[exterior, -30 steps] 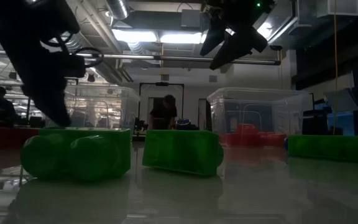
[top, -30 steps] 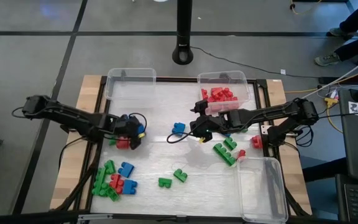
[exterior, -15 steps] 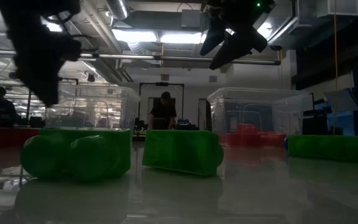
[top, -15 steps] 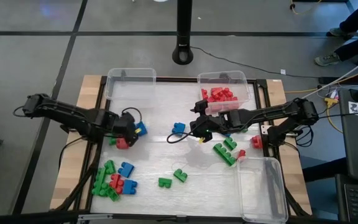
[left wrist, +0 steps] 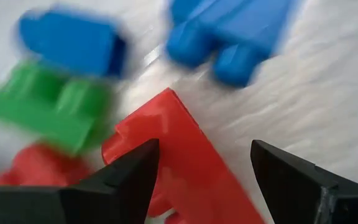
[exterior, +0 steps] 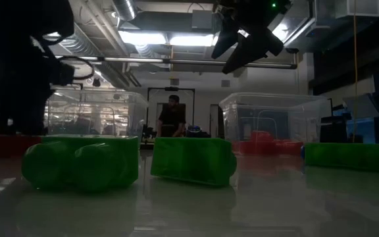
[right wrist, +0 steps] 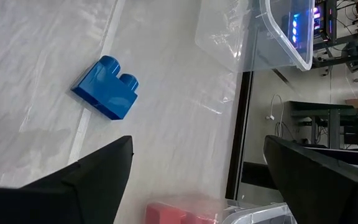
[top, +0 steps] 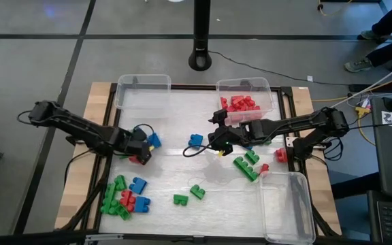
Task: Sort blocks
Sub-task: Put the red game piece into the top right transparent bin
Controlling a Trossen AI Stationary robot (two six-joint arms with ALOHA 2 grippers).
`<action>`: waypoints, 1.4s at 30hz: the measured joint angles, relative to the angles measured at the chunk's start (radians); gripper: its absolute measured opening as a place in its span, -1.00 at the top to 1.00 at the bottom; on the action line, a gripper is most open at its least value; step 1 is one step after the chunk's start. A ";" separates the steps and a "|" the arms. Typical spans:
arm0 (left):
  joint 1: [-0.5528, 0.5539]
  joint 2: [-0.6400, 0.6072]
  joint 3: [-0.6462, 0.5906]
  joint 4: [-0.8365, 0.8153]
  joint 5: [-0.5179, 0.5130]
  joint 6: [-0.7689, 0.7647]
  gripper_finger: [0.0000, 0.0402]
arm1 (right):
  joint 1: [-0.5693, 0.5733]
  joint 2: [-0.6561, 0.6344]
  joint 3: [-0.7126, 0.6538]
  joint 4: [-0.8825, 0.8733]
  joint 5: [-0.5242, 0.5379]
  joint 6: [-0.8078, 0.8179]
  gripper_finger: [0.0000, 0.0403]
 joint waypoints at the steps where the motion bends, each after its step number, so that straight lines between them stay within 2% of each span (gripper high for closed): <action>1: -0.005 0.003 0.000 0.047 0.000 0.050 -0.22 | 0.000 0.000 0.000 0.000 0.000 0.000 -0.80; 6: -0.054 0.004 -0.002 0.263 0.011 0.340 -0.22 | 0.000 0.000 0.000 -0.001 0.000 0.000 -0.80; 9: -0.075 0.004 0.001 0.296 0.011 0.391 -0.22 | 0.000 0.000 0.000 -0.001 0.000 0.000 -0.80; 13: -0.104 0.003 0.040 0.230 -0.003 0.308 -0.22 | 0.000 0.000 0.000 -0.001 0.000 0.000 -0.80; 18: -0.183 0.020 0.068 0.223 -0.097 0.244 -0.22 | 0.000 0.000 0.000 -0.001 0.000 0.000 -0.80; 24: -0.224 0.176 0.111 0.199 -0.139 0.179 -0.22 | 0.000 0.000 0.000 0.000 0.000 0.000 -0.80; 31: -0.224 0.369 0.234 -0.036 -0.206 0.119 -0.22 | 0.000 0.000 0.000 0.000 0.000 0.000 -0.80; 42: -0.221 0.429 0.244 -0.081 -0.205 0.049 -0.22 | 0.000 0.000 0.000 0.000 0.000 0.000 -0.80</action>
